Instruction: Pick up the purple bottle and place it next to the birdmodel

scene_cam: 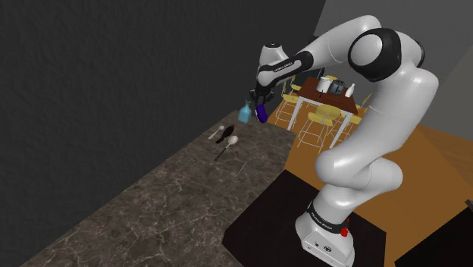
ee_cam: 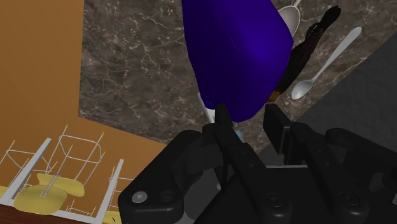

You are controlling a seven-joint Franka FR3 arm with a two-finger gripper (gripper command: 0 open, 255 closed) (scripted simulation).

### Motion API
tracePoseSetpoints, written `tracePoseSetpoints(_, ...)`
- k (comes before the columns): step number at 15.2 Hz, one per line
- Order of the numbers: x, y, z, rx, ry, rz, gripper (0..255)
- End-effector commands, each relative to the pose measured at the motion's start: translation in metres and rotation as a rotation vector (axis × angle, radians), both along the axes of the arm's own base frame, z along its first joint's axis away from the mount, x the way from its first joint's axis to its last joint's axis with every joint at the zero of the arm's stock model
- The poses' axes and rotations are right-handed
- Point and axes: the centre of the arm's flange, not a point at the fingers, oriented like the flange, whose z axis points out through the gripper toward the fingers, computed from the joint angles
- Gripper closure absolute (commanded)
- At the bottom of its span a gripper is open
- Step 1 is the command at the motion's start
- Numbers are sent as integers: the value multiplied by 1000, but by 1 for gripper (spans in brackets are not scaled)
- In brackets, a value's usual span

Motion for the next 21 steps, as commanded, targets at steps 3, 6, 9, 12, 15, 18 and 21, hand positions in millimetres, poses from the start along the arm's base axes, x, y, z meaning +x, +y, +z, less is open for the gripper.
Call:
tracePoseSetpoints(3, 1, 1, -22, 0, -1, 0, 255)
tracePoseSetpoints(6, 1, 1, -38, 0, -1, 0, 255)
tracePoseSetpoints(9, 1, 1, -53, 0, -1, 0, 255)
tracePoseSetpoints(12, 1, 1, -69, 0, -1, 0, 255)
tracePoseSetpoints(15, 1, 1, -85, 0, -1, 0, 255)
tracePoseSetpoints(18, 1, 1, -101, 0, -1, 0, 255)
tracePoseSetpoints(21, 1, 1, -117, 0, -1, 0, 255)
